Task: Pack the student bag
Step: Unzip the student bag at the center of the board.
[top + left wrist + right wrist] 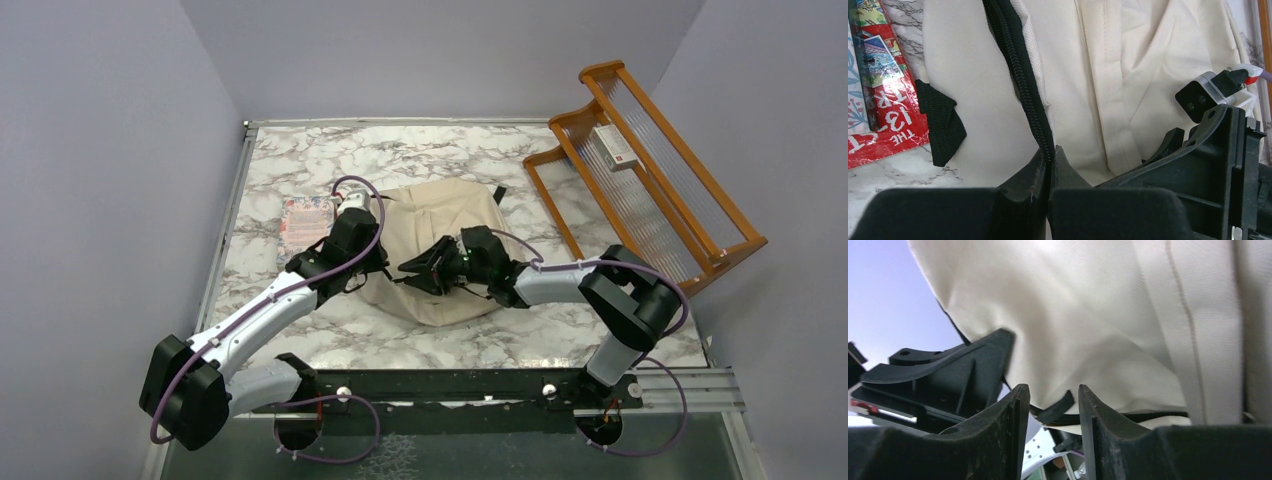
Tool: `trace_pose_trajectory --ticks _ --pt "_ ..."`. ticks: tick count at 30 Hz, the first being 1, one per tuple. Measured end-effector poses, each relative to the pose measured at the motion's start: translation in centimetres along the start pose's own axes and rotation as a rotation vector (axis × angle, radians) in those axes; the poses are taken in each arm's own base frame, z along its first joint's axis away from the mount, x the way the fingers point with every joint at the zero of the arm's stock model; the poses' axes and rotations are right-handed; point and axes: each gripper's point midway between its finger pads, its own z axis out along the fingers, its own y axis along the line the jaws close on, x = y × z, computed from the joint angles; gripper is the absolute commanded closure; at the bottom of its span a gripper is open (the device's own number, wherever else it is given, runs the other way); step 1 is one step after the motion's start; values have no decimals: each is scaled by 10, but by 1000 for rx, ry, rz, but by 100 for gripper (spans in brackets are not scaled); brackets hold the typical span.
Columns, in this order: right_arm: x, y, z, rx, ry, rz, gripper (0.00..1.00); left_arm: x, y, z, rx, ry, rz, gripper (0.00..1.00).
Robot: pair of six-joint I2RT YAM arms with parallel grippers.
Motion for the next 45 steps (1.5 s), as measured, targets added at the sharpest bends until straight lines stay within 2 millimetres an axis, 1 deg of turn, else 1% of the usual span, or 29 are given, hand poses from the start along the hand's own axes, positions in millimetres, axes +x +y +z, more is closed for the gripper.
trace_pose_trajectory --ticks 2,5,11,12,18,22,25,28,30,32,37,40,42,45 --pt "0 7 1 -18 2 -5 64 0 0 0 1 1 0 100" --pt "2 15 2 -44 6 -13 75 0 0 0 2 1 0 100" --pt "4 16 2 -49 6 -23 97 1 0 1 1 2 0 100" --pt "3 15 2 -49 3 -26 99 2 1 2 0 4 1 100" --pt "-3 15 2 -50 -37 -80 100 3 1 3 2 1 0 100" --pt "-11 20 -3 -52 -99 -165 99 3 1 4 4 -2 -1 100" --pt "-16 25 -13 -44 -164 -247 100 3 1 4 5 -3 -1 100" --pt "-25 32 -27 -33 -247 -317 99 2 0 4 8 -6 -2 100" --pt "-30 33 -38 -19 -300 -357 99 1 0 4 11 -10 -3 100" --pt "-35 27 -49 5 -344 -390 99 1 -2 4 20 -9 -4 100" --pt "-48 -1 -79 83 -436 -465 100 2 -3 4 26 -6 -7 100" --pt "-54 -16 -98 101 -487 -504 100 0 -2 3 26 -9 -13 100" --pt "-57 -23 -112 106 -525 -522 100 -1 -2 2 29 -10 -17 100" --pt "-65 -30 -128 131 -587 -529 100 -2 0 2 26 -10 -19 100"
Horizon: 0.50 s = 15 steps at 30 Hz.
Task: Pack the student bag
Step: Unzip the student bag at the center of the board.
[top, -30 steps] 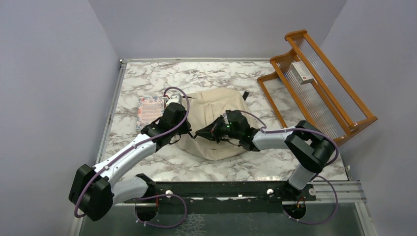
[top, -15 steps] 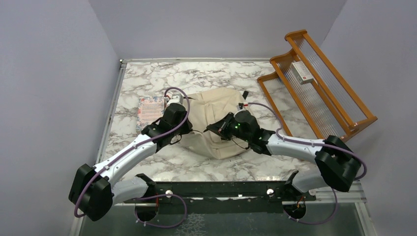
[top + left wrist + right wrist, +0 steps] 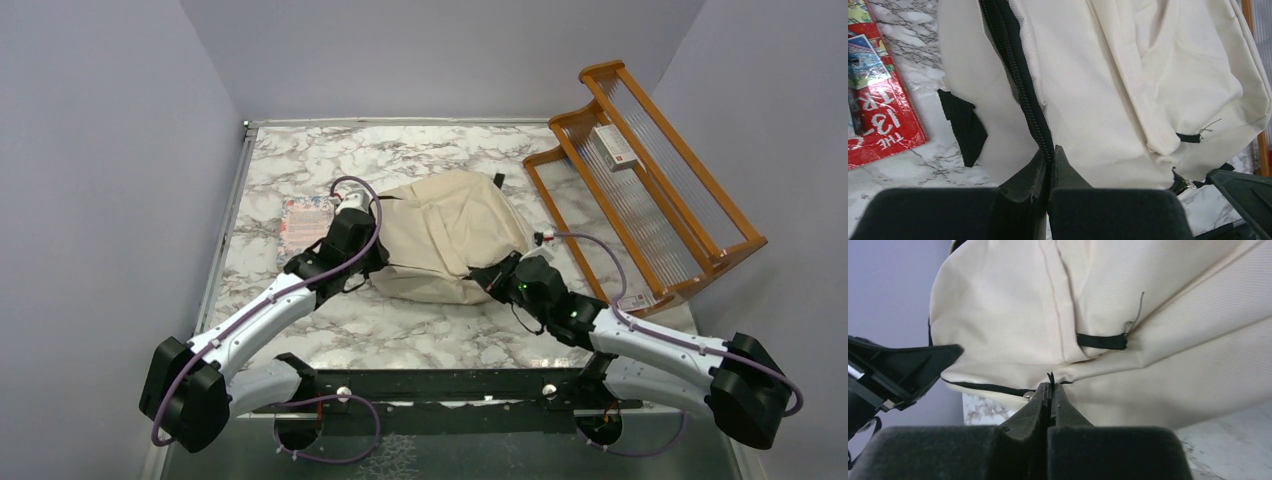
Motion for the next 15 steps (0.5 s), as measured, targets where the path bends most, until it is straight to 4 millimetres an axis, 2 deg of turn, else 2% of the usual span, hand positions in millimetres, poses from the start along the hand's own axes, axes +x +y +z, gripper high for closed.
trace_pose_trajectory --ticks 3,8,15 --pt "-9 -13 -5 60 -46 -13 100 -2 5 0 -11 1 -3 100" --pt "-14 -30 -9 138 -75 -30 100 -1 8 0 -7 14 -3 100" --pt "-20 -28 -10 177 -92 -34 97 -3 12 0 -1 26 -2 100"
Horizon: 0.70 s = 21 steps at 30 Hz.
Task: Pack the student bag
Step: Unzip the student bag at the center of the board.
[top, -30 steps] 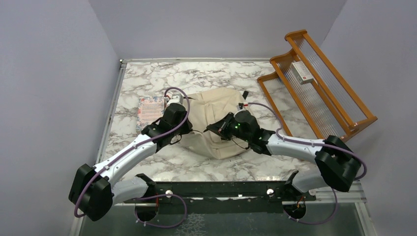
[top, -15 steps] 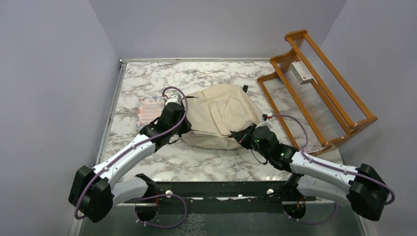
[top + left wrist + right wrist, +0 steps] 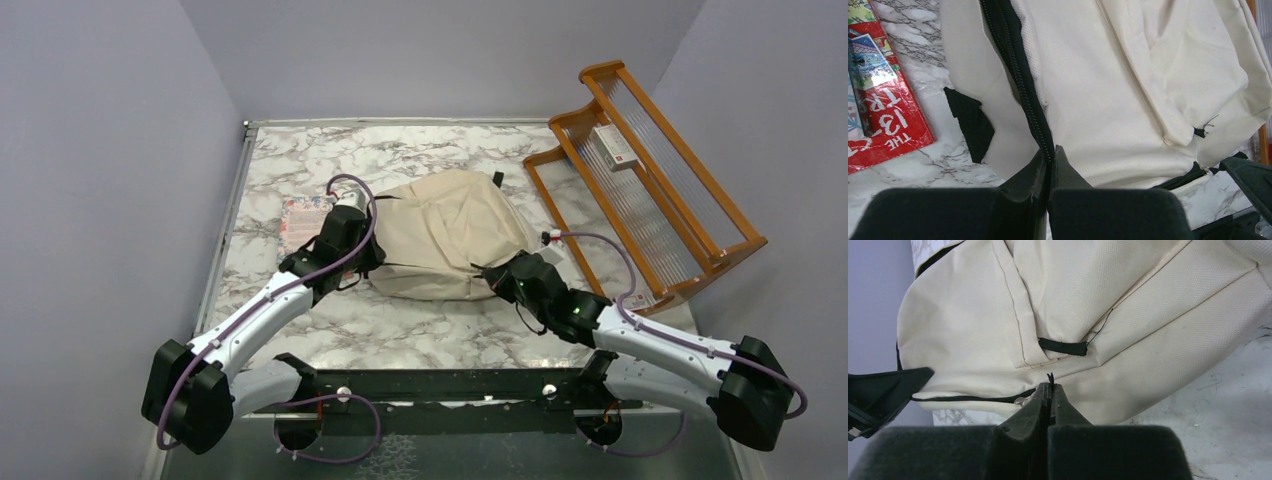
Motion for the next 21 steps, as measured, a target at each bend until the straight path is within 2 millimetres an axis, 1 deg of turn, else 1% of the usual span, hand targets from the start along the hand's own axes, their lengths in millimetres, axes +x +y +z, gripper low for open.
trace_pose_trajectory --ticks 3,6,7,8,9,10,11,14,16,18,19,20,21 --pt "-2 3 -1 -4 0 -49 91 0 0 0 10 4 8 100" --pt "-8 2 -3 -8 -9 -168 84 -2 5 0 4 -6 24 100" --pt "-11 -2 -5 -4 -14 -221 78 -2 9 0 -4 -11 25 100" --pt "-14 -2 -7 -8 -19 -265 63 -1 14 0 -12 -14 25 100" --pt "-17 -2 -9 -13 -24 -294 56 0 17 0 -17 -14 28 100" --pt "-23 2 -13 -32 -35 -346 51 1 19 0 -22 -12 29 100" --pt "-25 5 -15 -41 -41 -357 48 2 22 1 -26 -9 31 99" --pt "-39 22 -28 -111 -73 -417 46 4 23 2 -26 -9 34 95" --pt "-44 34 -36 -166 -84 -445 46 4 23 2 -23 -11 37 89" --pt "-44 46 -43 -233 -80 -472 46 3 22 2 -19 -17 38 79" --pt "-41 52 -45 -268 -68 -483 46 2 22 1 -16 -21 41 75" --pt "-38 58 -47 -301 -52 -492 46 2 21 1 -14 -24 42 68" --pt "-34 64 -48 -332 -29 -498 46 2 22 0 -11 -28 45 65"
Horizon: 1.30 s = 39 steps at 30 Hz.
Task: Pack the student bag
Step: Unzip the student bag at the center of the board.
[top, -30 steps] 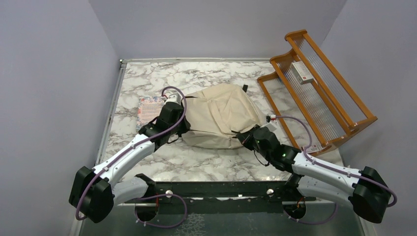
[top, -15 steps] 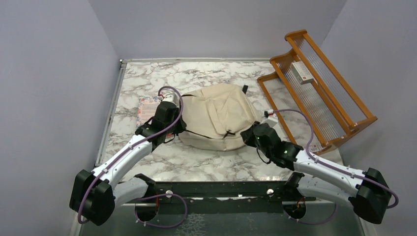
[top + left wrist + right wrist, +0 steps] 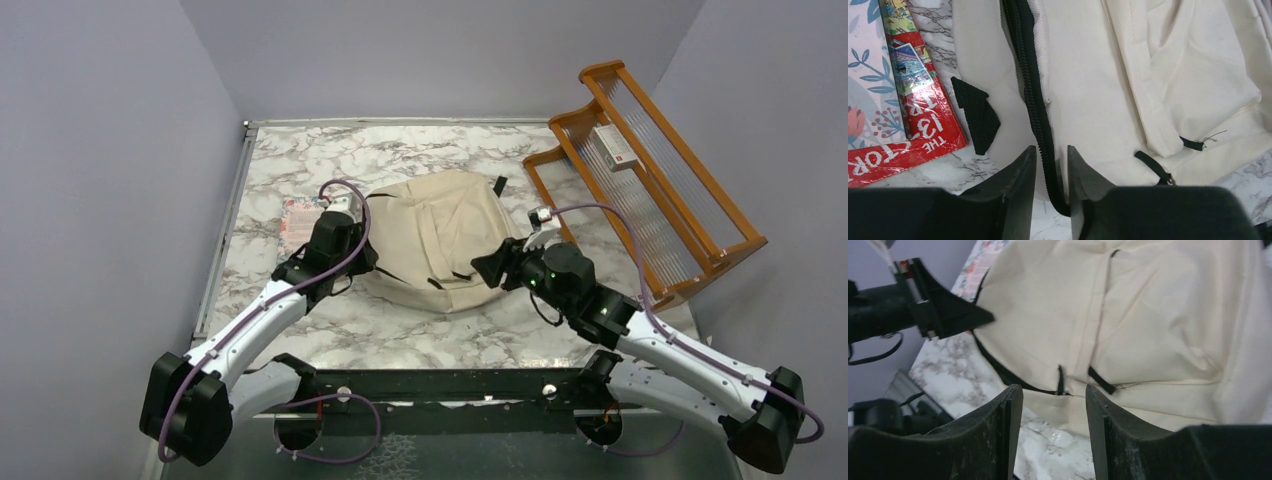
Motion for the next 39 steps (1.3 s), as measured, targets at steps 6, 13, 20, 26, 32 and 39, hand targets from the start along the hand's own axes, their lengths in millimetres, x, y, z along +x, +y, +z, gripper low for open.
trace_pose_trajectory --ticks 6,13,20,26,32,39 --pt "7 62 15 -264 108 70 46 -3 -2 -6 18 -25 4 45" --pt "30 99 33 -405 250 275 46 -10 -6 -17 49 -69 1 29" --pt "35 115 51 -441 298 470 47 -16 -9 -33 81 -125 -34 9" --pt "35 119 72 -408 334 540 47 -15 -5 -45 88 -175 -111 3" --pt "-7 133 102 -364 252 433 44 -6 6 -48 58 -190 -191 7" --pt "-7 136 154 -284 296 287 38 5 18 -47 12 -178 -250 21"
